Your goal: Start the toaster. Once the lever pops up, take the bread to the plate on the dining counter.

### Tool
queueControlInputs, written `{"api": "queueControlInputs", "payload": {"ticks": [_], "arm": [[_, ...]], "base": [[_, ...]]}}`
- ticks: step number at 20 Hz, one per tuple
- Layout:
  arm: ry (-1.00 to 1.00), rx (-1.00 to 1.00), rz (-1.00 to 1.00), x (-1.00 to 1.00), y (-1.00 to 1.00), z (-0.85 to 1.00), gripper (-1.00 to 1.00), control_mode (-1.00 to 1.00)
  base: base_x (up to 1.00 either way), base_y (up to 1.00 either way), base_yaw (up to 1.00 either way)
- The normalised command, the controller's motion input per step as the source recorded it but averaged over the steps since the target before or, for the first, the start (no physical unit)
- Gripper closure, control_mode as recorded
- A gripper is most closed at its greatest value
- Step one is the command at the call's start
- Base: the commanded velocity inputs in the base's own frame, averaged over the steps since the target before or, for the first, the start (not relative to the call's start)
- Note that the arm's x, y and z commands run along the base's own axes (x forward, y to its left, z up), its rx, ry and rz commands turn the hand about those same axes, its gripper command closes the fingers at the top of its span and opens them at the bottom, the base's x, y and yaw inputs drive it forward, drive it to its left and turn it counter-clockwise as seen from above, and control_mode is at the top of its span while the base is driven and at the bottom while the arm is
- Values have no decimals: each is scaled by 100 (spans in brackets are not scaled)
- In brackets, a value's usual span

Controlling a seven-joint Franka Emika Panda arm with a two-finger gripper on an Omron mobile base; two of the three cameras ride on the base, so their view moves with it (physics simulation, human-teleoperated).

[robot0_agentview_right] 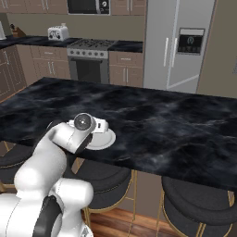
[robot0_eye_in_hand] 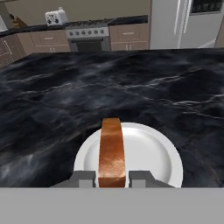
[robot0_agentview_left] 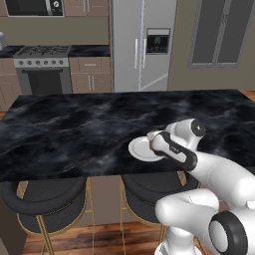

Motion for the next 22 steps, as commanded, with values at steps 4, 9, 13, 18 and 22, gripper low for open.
{"api": "queueControlInputs", "payload": {"ticks": [4, 9, 13, 18, 22], "arm": [[-2, 0, 0, 23, 0, -4, 100, -100], [-5, 0, 0, 5, 0, -1, 100, -100], [-3, 0, 0, 4, 0, -11, 100, -100], [-2, 0, 0, 7, 0, -11, 100, -100], [-1, 0, 0, 9, 0, -10, 100, -100]], "base": [[0, 0, 0], [0, 0, 0], [0, 0, 0], [0, 0, 0], [0, 0, 0]]}}
